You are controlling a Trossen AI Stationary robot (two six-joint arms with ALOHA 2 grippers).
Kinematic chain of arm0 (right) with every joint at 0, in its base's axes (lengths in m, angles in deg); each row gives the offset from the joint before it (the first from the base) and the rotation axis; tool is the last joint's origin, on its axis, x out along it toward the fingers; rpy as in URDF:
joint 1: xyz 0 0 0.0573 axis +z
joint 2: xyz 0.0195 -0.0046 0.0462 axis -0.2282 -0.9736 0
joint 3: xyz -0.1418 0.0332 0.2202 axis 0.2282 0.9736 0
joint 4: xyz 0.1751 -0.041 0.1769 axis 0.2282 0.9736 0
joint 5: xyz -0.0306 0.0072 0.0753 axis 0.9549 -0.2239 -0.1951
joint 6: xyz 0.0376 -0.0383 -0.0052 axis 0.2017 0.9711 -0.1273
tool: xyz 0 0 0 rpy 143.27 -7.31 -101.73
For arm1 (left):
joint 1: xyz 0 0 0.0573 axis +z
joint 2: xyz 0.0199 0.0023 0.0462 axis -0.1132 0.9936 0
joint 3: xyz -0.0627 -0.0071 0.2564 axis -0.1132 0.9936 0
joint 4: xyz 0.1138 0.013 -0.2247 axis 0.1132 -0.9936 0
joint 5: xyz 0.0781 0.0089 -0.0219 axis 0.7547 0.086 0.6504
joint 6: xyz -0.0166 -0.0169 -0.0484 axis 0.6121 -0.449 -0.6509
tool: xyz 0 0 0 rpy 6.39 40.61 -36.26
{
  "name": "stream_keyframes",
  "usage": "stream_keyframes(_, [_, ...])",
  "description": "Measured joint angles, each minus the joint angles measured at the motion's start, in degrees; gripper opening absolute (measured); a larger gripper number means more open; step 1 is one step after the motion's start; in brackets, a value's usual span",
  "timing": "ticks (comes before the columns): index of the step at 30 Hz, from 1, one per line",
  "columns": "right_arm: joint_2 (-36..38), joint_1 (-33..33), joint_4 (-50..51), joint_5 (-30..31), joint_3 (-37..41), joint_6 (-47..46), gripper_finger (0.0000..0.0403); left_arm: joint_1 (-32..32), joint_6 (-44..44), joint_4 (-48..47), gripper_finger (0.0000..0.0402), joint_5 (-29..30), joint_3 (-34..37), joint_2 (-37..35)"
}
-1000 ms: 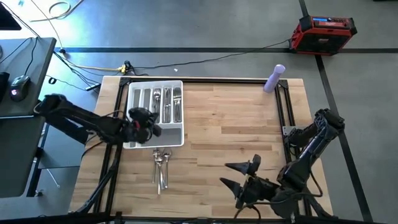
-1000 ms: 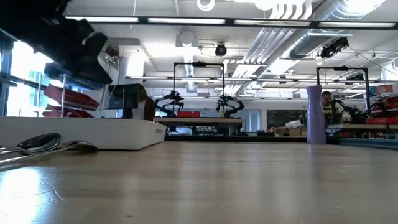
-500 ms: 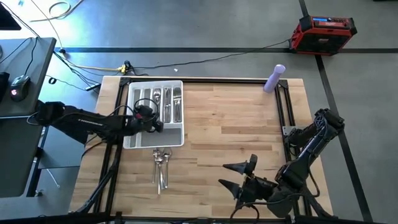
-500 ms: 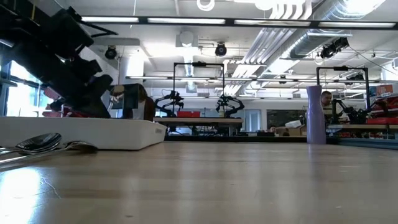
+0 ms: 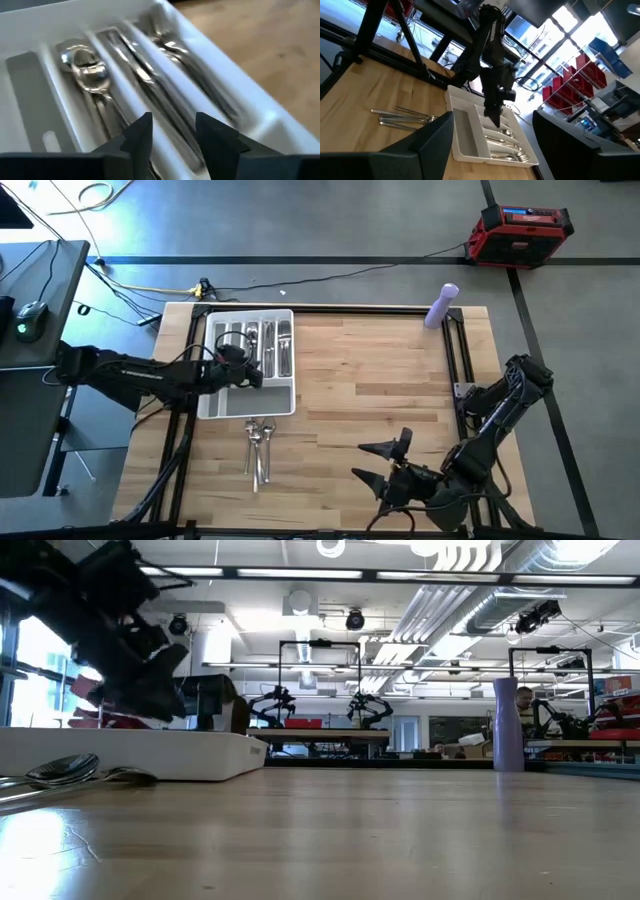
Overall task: Sort silverware
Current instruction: Put the spoon in the silverware tray
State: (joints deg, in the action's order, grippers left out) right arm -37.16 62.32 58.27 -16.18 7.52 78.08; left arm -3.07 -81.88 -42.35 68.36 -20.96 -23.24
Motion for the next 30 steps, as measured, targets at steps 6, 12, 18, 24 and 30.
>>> stream_keyframes(6, [0.0, -0.02, 3.55, -2.08, -0.02, -5.17, 0.0254, -14.43, -3.99, -15.2, 0.0104, -2.13, -14.37, 1.95])
stream_keyframes(12, [-0.02, -0.02, 6.79, -5.11, -0.02, -11.13, 0.0254, -40.72, -15.68, -13.31, 0.0048, 3.15, -20.21, 12.42])
stream_keyframes(18, [-0.02, -0.08, 7.05, -7.9, -0.02, -13.38, 0.0254, -57.26, -37.39, -7.98, 0.0003, 9.73, -23.8, 30.0])
stream_keyframes(24, [-0.02, -1.09, 7.07, -8.02, -0.02, -12.35, 0.0254, -58.78, -38.85, 14.27, 0.0018, 3.16, -25.22, 43.69])
stream_keyframes(30, [-0.02, -1.85, 7.39, -8.56, -0.02, -11.82, 0.0254, -54.53, -39.62, -2.42, 0.0026, -9.44, -30.0, 43.18])
